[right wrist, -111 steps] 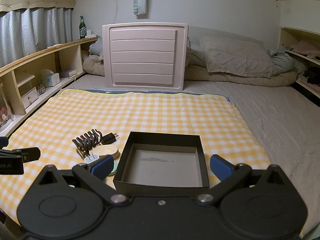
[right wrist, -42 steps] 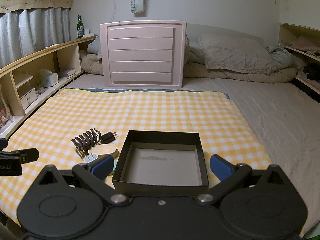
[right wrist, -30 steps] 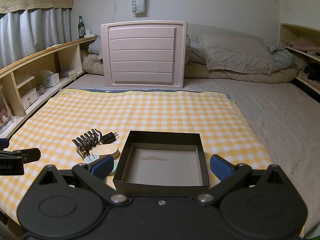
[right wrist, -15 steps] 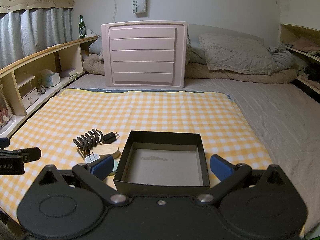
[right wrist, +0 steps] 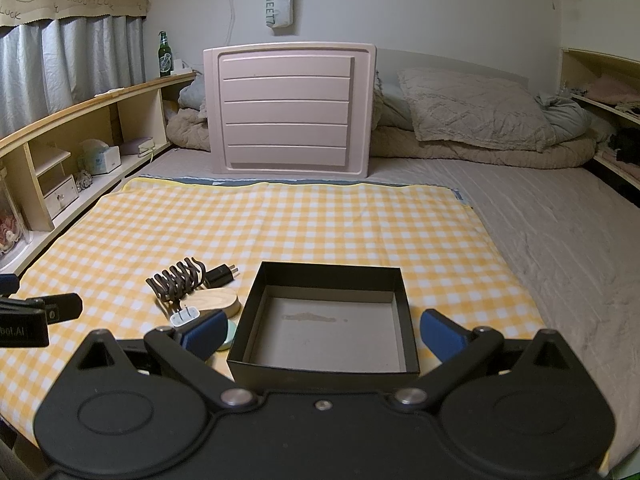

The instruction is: Organize rigid objects

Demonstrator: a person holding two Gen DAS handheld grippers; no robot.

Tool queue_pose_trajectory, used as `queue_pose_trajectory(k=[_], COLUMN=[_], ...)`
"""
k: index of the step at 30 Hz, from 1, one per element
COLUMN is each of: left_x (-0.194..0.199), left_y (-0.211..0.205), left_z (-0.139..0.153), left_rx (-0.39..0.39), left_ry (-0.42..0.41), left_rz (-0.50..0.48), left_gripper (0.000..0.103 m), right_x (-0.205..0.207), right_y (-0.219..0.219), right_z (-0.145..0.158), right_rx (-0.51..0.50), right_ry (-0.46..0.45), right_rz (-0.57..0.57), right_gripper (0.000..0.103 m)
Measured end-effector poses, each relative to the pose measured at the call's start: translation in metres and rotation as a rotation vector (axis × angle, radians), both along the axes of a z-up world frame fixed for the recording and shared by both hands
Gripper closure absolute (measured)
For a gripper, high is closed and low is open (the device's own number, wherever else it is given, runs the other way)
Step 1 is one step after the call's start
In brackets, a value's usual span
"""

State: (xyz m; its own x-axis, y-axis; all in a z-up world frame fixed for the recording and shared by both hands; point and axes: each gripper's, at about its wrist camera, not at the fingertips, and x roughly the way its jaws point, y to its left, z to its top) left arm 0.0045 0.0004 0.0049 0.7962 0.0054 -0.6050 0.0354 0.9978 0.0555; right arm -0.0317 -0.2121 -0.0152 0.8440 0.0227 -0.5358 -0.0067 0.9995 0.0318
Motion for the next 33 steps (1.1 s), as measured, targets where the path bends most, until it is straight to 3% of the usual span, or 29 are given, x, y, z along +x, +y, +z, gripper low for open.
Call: queue_pose_trajectory(k=[22, 33], left_x=[0.0, 0.006], left_y=[0.0, -0.004], left_z=[0.0, 0.002], left_rx=[-0.001, -0.007], left_ry=[-0.002, -0.005], left_rz=[0.0, 0.004], left_gripper=[0.0, 0.0], right_x=[0.001, 0.034], right_y=[0.0, -0.016], right_z=[0.005, 0.029], right_rx=[-0.013, -0.052], right_ry=[-0.008, -0.041], right_rz=[-0.002, -0.041], right_gripper=[0.0, 0.0])
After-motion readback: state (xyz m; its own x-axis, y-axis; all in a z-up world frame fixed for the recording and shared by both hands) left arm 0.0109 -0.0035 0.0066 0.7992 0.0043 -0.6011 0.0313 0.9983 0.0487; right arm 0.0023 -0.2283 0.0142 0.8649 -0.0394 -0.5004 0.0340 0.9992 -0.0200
